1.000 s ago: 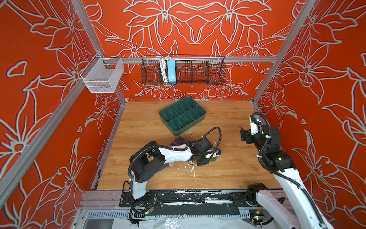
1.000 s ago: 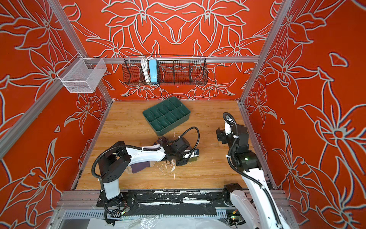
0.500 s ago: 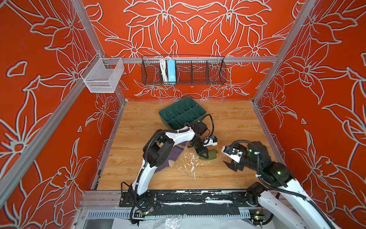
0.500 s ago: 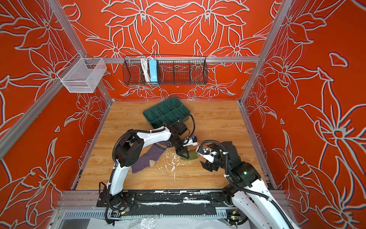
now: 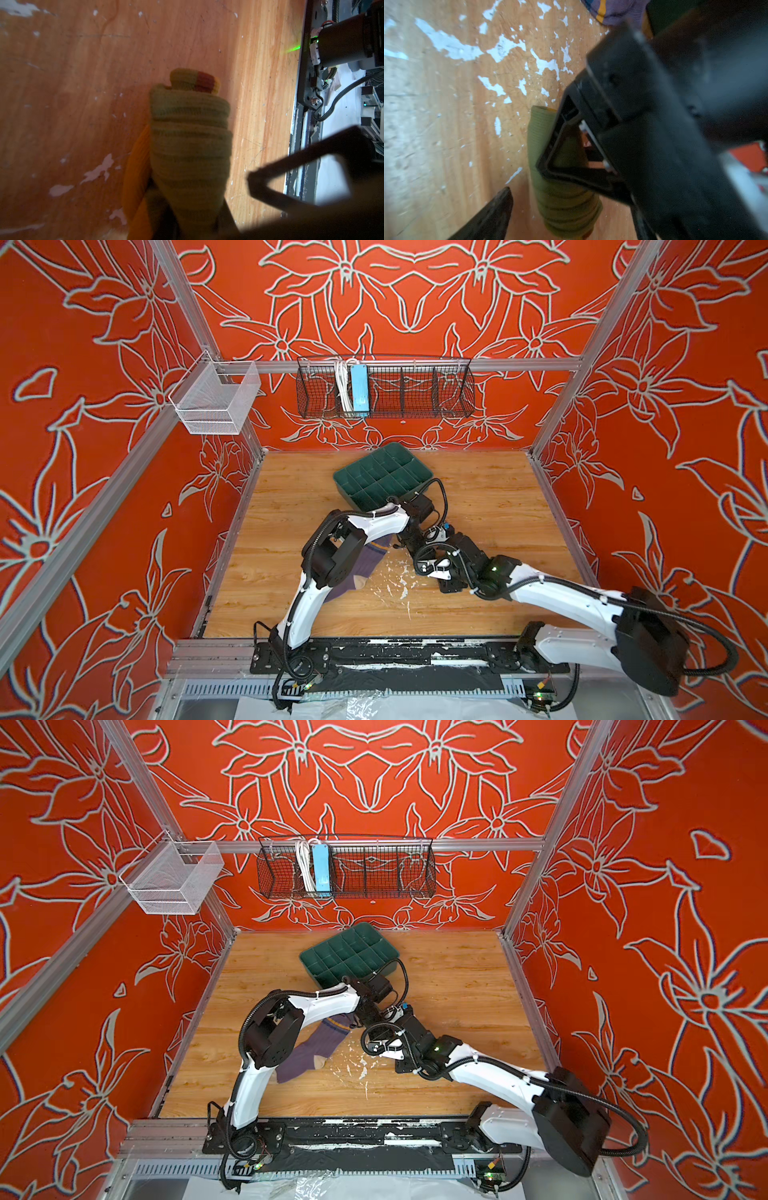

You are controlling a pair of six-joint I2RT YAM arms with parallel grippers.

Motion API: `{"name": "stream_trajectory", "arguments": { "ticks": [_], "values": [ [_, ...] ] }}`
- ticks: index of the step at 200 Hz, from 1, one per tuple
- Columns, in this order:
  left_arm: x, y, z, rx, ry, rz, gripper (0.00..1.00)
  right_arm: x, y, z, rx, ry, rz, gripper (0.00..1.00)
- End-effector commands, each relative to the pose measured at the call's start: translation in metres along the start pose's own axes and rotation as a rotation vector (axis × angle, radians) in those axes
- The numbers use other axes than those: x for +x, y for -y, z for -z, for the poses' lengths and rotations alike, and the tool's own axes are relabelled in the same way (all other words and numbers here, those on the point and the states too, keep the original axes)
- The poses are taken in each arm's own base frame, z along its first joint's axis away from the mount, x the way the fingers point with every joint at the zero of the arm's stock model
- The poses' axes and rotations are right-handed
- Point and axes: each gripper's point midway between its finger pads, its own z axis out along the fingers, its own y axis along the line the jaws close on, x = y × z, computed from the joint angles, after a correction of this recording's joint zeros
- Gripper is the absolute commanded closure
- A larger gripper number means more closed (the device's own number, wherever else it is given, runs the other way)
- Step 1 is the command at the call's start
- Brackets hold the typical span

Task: Roll the socks
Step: 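Reach the right gripper back down and grasp the roll, then roll the cuff further with the right gripper while the left gripper lifts away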

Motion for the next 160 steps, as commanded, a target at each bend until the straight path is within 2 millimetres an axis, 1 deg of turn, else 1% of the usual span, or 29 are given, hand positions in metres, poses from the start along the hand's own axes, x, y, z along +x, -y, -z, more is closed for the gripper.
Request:
{"name": "stream_trajectory", "arguments": {
  "ticks": [1,8,40,59,71,82,93,108,115,119,120,130,140,148,160],
  "values": [
    [0.099,-0.011,-0.045,0.030,-0.340,0.189,0.93,-0.001,0.019,-0.013,0.117,-0.014,0.059,0.11],
    [0.098,-0.010,-0.046,0.034,-0.343,0.190,0.93,0.002,0.018,-0.017,0.117,-0.030,0.064,0.12],
    [0.097,-0.012,-0.045,0.025,-0.345,0.180,0.93,0.019,0.003,-0.033,0.076,-0.102,0.087,0.14],
    [0.096,-0.011,-0.042,0.021,-0.343,0.176,0.93,0.024,-0.004,-0.038,0.051,-0.122,0.080,0.20],
    [0.095,-0.010,-0.041,0.020,-0.339,0.171,0.93,0.026,-0.009,-0.038,0.029,-0.127,0.076,0.27],
    [0.094,-0.010,-0.038,0.014,-0.334,0.165,0.92,0.028,-0.014,-0.036,0.002,-0.134,0.075,0.38],
    [0.092,-0.008,-0.036,0.009,-0.329,0.159,0.89,0.029,-0.018,-0.034,-0.018,-0.137,0.079,0.47],
    [0.089,-0.008,-0.031,-0.009,-0.318,0.141,0.81,0.032,-0.024,-0.030,-0.049,-0.140,0.077,0.61],
    [0.087,-0.008,-0.028,-0.019,-0.314,0.130,0.75,0.032,-0.027,-0.029,-0.064,-0.136,0.076,0.68],
    [0.086,-0.007,-0.026,-0.023,-0.308,0.120,0.70,0.031,-0.028,-0.028,-0.071,-0.135,0.075,0.71],
    [0.086,-0.007,-0.026,-0.023,-0.307,0.118,0.69,0.031,-0.028,-0.028,-0.073,-0.135,0.075,0.73],
    [0.083,-0.003,-0.021,-0.026,-0.287,0.081,0.59,0.032,-0.031,-0.027,-0.089,-0.137,0.069,0.83],
    [0.080,-0.002,-0.015,-0.049,-0.268,0.050,0.53,0.032,-0.032,-0.026,-0.097,-0.141,0.067,0.92],
    [0.078,0.001,-0.011,-0.055,-0.255,0.024,0.50,0.032,-0.032,-0.025,-0.105,-0.144,0.063,0.98],
    [0.074,0.004,-0.003,-0.071,-0.239,-0.001,0.48,0.033,-0.033,-0.025,-0.116,-0.150,0.056,1.00]
  ]
}}
